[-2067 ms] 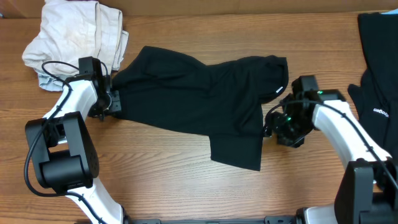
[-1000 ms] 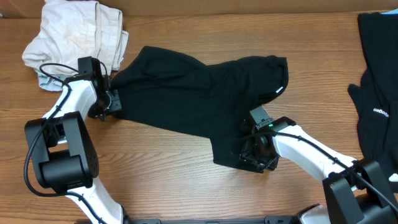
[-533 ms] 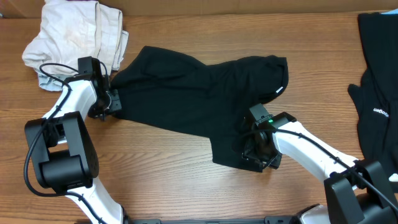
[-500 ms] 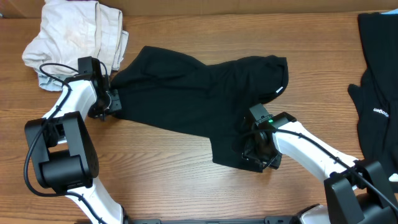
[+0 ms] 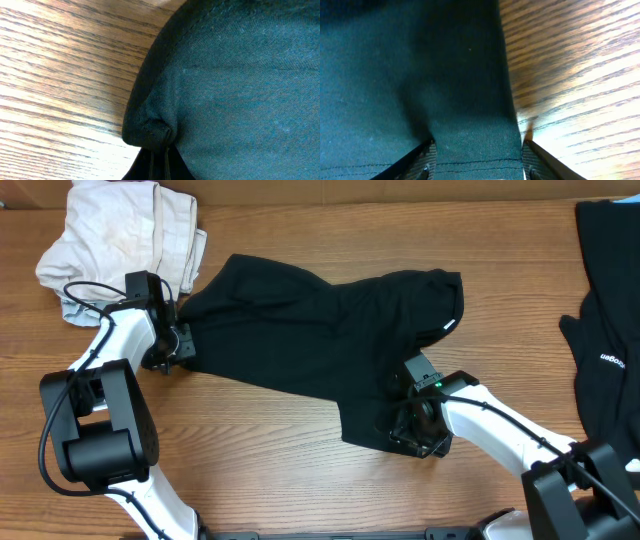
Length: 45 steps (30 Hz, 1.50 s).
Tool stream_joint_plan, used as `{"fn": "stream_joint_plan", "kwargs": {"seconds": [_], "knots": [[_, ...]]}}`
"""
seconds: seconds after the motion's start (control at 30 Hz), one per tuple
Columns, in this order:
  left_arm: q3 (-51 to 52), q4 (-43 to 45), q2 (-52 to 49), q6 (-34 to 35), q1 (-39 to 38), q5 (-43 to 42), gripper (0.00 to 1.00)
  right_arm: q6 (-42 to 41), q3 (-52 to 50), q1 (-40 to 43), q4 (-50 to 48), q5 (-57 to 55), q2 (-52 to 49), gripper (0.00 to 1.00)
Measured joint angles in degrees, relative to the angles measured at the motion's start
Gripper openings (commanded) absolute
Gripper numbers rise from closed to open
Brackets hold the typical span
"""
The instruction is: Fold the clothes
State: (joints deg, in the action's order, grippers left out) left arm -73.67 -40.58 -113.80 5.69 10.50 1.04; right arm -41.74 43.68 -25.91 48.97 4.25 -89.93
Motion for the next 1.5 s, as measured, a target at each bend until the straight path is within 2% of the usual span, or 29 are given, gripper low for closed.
{"fn": "stream_joint_plan", "kwargs": {"seconds": [0.07, 0.17, 0.5, 0.63, 0.87, 1.0, 1.13, 1.37, 1.5], "knots": [[0.0, 0.0, 0.0, 0.0, 0.0, 0.0, 0.04, -0.1, -0.4, 0.0, -0.1, 0.7, 0.3, 0.45], [0.0, 0.0, 0.0, 0.0, 0.0, 0.0, 0.04, -0.2, -0.8, 0.0, 0.0, 1.9, 0.5, 0.04], [-0.4, -1.3, -0.1, 0.0, 0.0, -0.3, 0.04, -0.1, -0.8, 0.6, 0.1, 4.3, 0.5, 0.04], [-6.9, -13.0, -2.2, -0.3, 0.0, -3.0, 0.04, 3.3, 5.5, 5.0, 5.4, 2.8, 1.5, 0.04], [-34.4, -31.3, -3.5, -2.0, -0.4, -9.4, 0.04, 14.3, 35.7, 21.5, 14.0, 0.6, 8.6, 0.04], [-52.2, -38.5, -3.5, -2.8, -2.2, -11.5, 0.04, 19.0, 49.3, 29.7, 16.7, 1.6, 9.2, 0.04], [-71.1, -43.8, -3.5, -3.0, -5.4, -13.1, 0.04, 22.6, 61.7, 35.6, 18.7, 3.0, 9.2, 0.04], [-98.0, -49.3, -3.4, -3.1, -8.2, -14.8, 0.04, 25.5, 80.7, 44.5, 24.2, 4.5, 9.4, 0.04], [-104.5, -50.2, -1.2, -3.1, -8.9, -15.0, 0.04, 26.7, 89.5, 47.4, 29.1, 4.8, 9.7, 0.04]]}}
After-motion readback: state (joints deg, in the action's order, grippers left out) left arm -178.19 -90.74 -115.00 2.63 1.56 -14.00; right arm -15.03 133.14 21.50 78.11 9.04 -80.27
